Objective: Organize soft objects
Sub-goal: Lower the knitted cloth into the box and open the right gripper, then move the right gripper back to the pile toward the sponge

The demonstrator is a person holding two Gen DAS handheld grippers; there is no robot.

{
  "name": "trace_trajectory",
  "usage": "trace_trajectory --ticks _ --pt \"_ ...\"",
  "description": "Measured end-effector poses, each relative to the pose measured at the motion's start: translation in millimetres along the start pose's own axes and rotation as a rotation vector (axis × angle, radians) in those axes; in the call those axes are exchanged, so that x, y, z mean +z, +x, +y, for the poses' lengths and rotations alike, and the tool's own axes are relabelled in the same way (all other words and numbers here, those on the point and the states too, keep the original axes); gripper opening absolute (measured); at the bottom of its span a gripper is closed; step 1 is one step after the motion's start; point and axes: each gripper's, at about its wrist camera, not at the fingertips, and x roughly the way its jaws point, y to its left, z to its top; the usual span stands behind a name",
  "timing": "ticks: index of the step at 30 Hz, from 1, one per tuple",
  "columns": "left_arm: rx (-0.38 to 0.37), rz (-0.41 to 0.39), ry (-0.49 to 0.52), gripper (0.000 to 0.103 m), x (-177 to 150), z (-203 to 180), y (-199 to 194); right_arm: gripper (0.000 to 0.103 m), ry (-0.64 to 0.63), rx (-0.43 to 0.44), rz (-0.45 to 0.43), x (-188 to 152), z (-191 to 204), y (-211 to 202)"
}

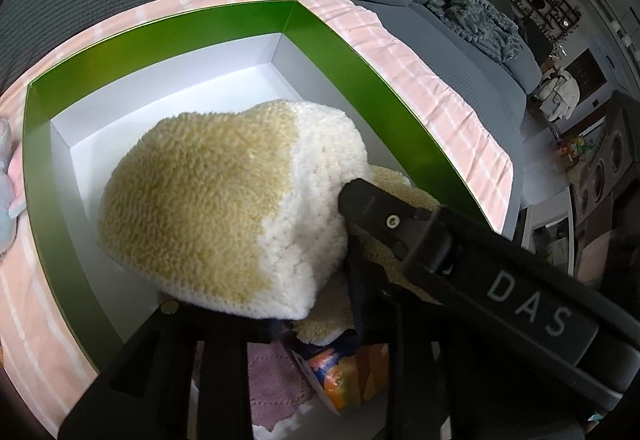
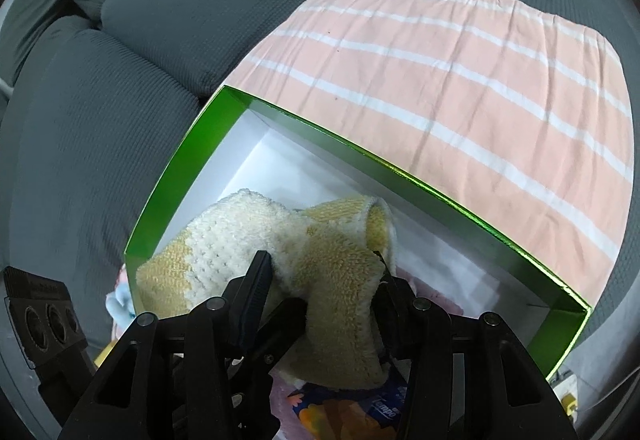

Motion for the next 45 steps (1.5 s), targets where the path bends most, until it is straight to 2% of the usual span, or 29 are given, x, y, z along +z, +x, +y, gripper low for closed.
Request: trace_trajectory --ticks 3,5,6,7,9,13,17,22,27,31,36,40,42,43,45 --pt "0.001 -0.007 -0.001 0.038 -2 0 -2 0.052 -0.023 -0.027 -0.023 -2 1 -8" --pt "-0.006 -0.013 0.009 0.045 -4 -1 -7 0.062 -0.032 -0.019 -0.036 -1 1 -14" --pt "-0.009 -0.022 0.017 0.052 -4 -2 -12 0.066 -0.034 -0.012 -0.044 0 1 -17" --pt "-0.008 -0.044 0.03 0.059 -6 -3 -20 0.068 -0.036 -0.008 -0.052 0 1 -22" --pt "0.003 -0.083 0.046 0.067 -6 -4 -29 0.072 -0.033 -0.013 -0.077 0 2 -34" --pt "0.009 -0.148 0.059 0.073 -13 -1 -63 0.079 -0.071 0.017 -0.127 -5 10 -54" --pt "0.016 -0.206 0.057 0.074 -24 6 -97 0.08 -0.121 0.034 -0.152 -15 23 -69" --pt "0.022 -0.298 -0.011 0.078 -52 37 -147 0.08 -0.211 -0.033 -0.214 -33 40 -91" --pt "0.109 -0.405 -0.105 0.078 -96 84 -190 0.08 -0.246 -0.045 -0.29 -57 55 -101" --pt "0.215 -0.475 -0.19 0.079 -137 122 -214 0.08 -0.325 -0.037 -0.33 -77 79 -102" --pt "0.274 -0.505 -0.337 0.079 -191 168 -225 0.082 -0.423 0.023 -0.299 -96 113 -100" --pt "0.315 -0.51 -0.428 0.079 -219 189 -227 0.087 -0.498 0.133 -0.234 -121 143 -98" --pt "0.349 -0.527 -0.47 0.079 -233 201 -229 0.088 -0.544 0.158 -0.208 -133 159 -95" --pt "0.377 -0.531 -0.494 0.079 -238 206 -230 0.088 -0.571 0.169 -0.189 -140 170 -93" --pt "0.488 -0.54 -0.553 0.079 -248 218 -228 0.089 -0.617 0.204 -0.148 -153 189 -87"
